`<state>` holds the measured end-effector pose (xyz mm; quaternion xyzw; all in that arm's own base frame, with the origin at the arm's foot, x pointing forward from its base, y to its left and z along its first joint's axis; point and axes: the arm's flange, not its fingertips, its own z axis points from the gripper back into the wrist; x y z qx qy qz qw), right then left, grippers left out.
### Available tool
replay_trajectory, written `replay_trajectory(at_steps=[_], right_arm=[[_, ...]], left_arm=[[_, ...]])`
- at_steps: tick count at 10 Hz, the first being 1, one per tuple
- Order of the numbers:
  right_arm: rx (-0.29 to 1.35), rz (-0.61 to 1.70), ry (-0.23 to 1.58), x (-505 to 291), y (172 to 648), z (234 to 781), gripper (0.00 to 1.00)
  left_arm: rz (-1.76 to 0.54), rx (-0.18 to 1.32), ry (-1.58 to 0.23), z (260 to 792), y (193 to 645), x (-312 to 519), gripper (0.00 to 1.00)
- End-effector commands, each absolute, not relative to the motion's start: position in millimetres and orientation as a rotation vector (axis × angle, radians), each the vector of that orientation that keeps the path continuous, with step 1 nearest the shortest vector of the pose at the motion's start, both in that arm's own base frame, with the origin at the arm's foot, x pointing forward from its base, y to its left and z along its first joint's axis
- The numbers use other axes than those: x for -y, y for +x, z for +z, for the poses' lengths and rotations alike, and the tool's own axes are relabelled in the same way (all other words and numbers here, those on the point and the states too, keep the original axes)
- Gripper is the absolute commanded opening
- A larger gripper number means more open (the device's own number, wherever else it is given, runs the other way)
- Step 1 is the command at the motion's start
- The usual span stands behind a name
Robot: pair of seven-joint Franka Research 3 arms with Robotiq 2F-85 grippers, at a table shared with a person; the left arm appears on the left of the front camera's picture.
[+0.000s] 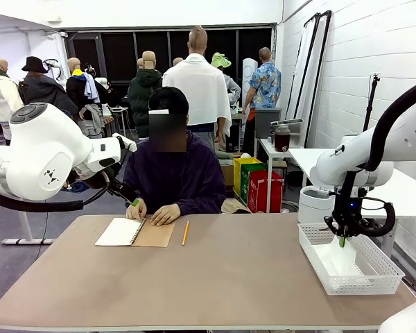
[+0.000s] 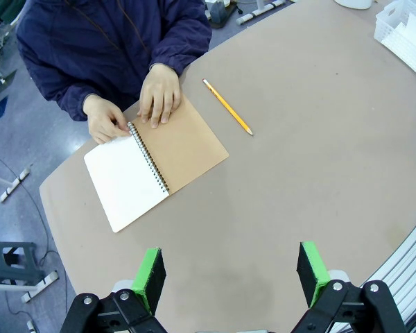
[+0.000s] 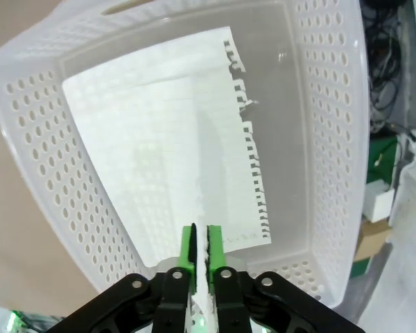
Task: Sort the paper based on its condition.
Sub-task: If a person hands you a paper, place it in the Organizing basket , and if it's crumpled, put it in the Trash can.
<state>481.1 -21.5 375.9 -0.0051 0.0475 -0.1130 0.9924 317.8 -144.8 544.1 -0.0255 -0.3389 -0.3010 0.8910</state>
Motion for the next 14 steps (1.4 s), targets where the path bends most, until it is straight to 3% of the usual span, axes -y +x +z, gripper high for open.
replay_trajectory(at_steps=[1,3,4,9,14], right_arm=[[-0.136,-0.252,-0.049,13.8,482.0,368.3,0.50],[-0.155,-0.256,-0.073,10.4,483.3,368.4,0.89],[-0.163,-0.270,-0.103,10.2,482.5,369.2,1.00],[-0.161,-0.323,-0.268,-6.0,487.4,380.3,1.00],[-0.163,-0.295,-0.239,-8.1,482.0,380.8,1.00]], left_arm=[[-0.633,0.701,-0.057,543.5,318.0,143.6,1.00],[-0.633,0.701,-0.057,543.5,318.0,143.6,1.00],[-0.633,0.701,-0.057,543.5,318.0,143.6,1.00],[-0.633,0.701,-0.057,543.5,318.0,143.6,1.00],[-0.633,0.701,-0.057,543.5,318.0,143.6,1.00]])
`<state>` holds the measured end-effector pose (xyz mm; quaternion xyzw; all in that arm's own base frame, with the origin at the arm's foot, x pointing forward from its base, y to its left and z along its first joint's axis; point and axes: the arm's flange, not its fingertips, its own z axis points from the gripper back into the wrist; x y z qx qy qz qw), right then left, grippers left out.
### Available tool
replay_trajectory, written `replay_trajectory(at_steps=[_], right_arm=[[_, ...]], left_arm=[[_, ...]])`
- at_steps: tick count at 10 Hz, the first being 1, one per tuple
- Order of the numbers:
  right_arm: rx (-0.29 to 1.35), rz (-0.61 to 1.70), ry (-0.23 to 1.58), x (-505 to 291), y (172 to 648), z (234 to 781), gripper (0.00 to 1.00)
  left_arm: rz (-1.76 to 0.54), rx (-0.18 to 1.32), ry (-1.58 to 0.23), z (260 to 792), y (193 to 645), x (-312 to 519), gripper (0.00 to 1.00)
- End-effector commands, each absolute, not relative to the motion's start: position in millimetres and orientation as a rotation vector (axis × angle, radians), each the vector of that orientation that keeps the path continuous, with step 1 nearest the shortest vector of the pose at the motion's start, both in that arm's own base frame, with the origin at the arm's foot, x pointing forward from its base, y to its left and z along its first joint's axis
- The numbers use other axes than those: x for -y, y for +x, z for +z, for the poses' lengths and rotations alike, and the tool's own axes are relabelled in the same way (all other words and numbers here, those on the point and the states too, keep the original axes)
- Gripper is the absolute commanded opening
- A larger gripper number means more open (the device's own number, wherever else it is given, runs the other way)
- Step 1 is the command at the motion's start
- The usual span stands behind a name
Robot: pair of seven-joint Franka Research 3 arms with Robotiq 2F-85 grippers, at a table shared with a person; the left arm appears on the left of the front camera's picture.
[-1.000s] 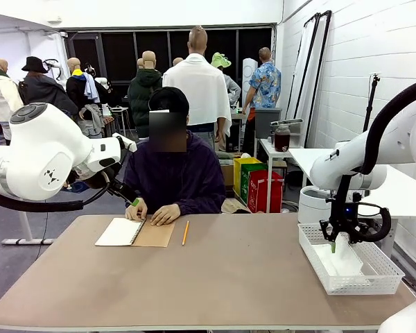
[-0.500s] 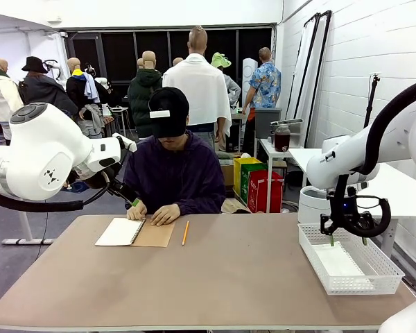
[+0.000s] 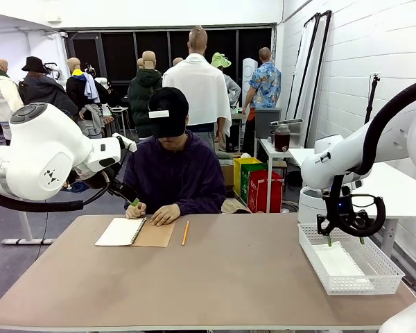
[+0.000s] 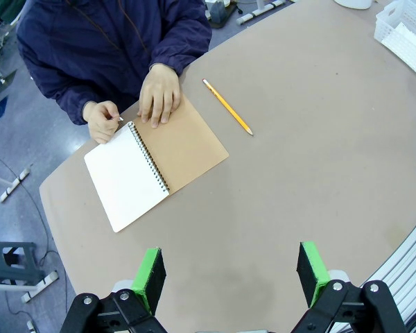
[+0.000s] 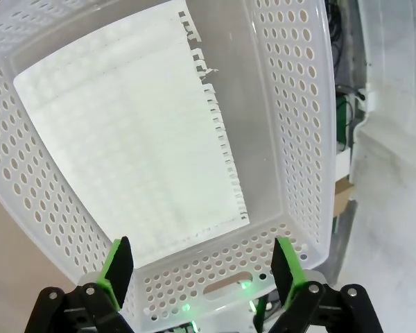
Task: Sort the paper based on its condition.
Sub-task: If a person hands you a paper, place it in the Organizing basket , and if it's crumpled, put it in the Trash can.
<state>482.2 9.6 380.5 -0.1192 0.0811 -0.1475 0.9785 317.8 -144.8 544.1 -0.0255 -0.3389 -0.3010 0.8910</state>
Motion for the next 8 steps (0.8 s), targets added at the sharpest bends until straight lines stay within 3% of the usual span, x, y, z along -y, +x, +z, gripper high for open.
replay_trajectory(at_steps=[1,8], right_arm=[[-0.163,-0.295,-0.239,-8.1,482.0,380.8,1.00],[-0.163,-0.295,-0.239,-8.1,482.0,380.8,1.00]], left_arm=[[-0.633,0.701,-0.057,543.5,318.0,143.6,1.00],[-0.633,0.701,-0.057,543.5,318.0,143.6,1.00]])
